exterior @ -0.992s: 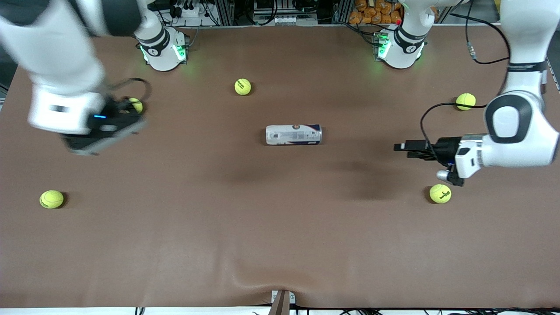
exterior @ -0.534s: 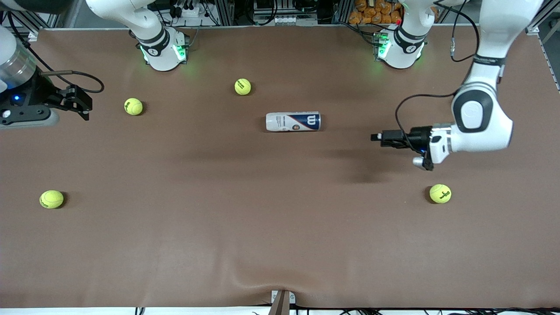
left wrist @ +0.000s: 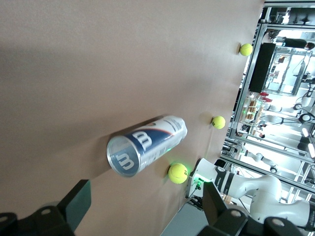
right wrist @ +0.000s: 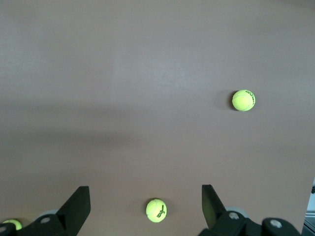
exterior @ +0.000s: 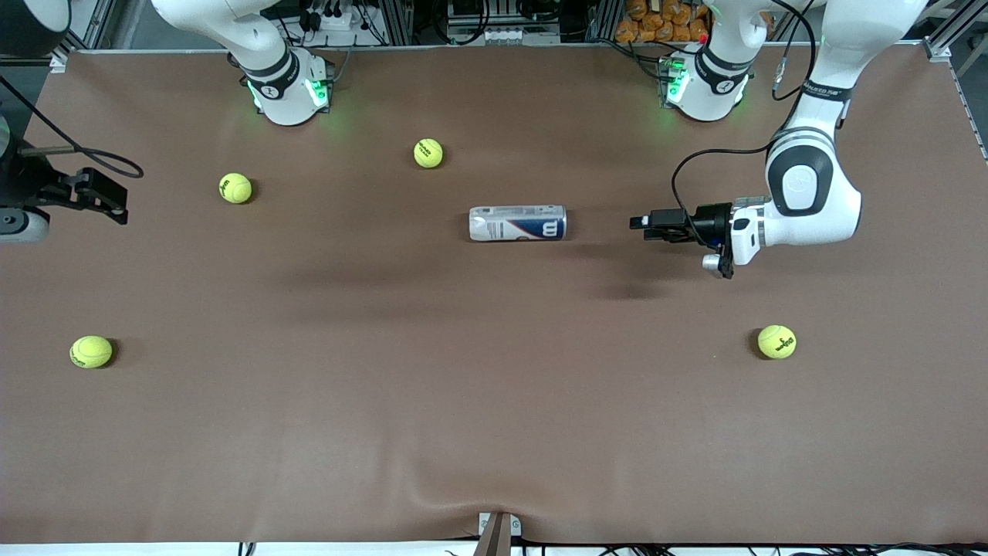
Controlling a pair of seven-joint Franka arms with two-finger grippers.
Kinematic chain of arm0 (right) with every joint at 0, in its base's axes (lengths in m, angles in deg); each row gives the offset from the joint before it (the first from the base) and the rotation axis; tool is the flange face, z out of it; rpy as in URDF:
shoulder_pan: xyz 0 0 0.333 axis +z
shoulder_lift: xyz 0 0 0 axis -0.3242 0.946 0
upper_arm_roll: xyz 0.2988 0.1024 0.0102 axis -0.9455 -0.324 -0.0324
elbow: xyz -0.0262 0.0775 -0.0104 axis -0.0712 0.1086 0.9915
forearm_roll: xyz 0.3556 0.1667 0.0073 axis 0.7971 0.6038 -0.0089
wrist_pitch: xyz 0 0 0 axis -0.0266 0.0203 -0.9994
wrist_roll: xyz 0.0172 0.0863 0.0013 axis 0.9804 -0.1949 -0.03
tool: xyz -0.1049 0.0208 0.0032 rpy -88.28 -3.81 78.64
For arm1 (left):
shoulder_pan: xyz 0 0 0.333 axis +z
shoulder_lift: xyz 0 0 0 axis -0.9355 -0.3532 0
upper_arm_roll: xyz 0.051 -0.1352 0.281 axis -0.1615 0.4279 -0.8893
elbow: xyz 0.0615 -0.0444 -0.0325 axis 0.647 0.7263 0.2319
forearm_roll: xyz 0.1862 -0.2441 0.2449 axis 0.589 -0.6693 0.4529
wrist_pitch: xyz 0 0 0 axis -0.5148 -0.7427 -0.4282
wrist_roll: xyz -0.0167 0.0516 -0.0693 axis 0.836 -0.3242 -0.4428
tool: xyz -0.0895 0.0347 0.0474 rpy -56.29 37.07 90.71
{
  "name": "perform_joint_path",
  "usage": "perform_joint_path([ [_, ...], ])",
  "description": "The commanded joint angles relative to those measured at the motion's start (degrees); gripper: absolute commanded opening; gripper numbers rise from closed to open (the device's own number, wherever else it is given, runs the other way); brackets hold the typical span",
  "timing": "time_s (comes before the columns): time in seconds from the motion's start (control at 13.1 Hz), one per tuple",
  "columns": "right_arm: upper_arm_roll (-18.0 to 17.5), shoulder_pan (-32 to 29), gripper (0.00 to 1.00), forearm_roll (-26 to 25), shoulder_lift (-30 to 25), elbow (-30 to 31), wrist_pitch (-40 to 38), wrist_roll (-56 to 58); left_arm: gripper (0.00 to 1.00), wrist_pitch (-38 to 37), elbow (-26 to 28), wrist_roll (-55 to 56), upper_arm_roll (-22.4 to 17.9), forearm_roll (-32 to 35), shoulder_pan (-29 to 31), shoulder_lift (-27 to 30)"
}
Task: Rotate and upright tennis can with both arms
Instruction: 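Close the left gripper on the can's bottom end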
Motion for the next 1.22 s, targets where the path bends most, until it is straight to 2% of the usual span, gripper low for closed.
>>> perform_joint_path([
  [0.0,-0.6,-2.0,1.0,1.5,-4.9,8.9,4.6,0.8,1.0,1.0,2.8,-1.6,1.0,-3.1,0.2,2.2],
  [0.08,-0.5,-2.9,1.0,3.9,-5.9,11.8,7.0,0.8,1.0,1.0,3.5,-2.9,2.0,-5.0,0.2,1.5],
  [0.23,-0.5,-3.6,1.0,4.6,-7.1,15.2,10.8,0.7,1.0,2.3,4.7,-7.0,3.4,-9.3,0.0,0.0],
  [0.84,-1.1,-3.2,1.0,4.0,-7.7,14.4,8.9,0.2,1.0,2.7,3.0,-17.4,7.4,-21.5,-0.9,-11.1],
  [1.14,-1.2,-3.2,1.0,3.9,-7.3,12.6,8.9,0.6,1.0,2.8,3.4,-18.1,8.0,-27.5,-4.2,-12.7],
])
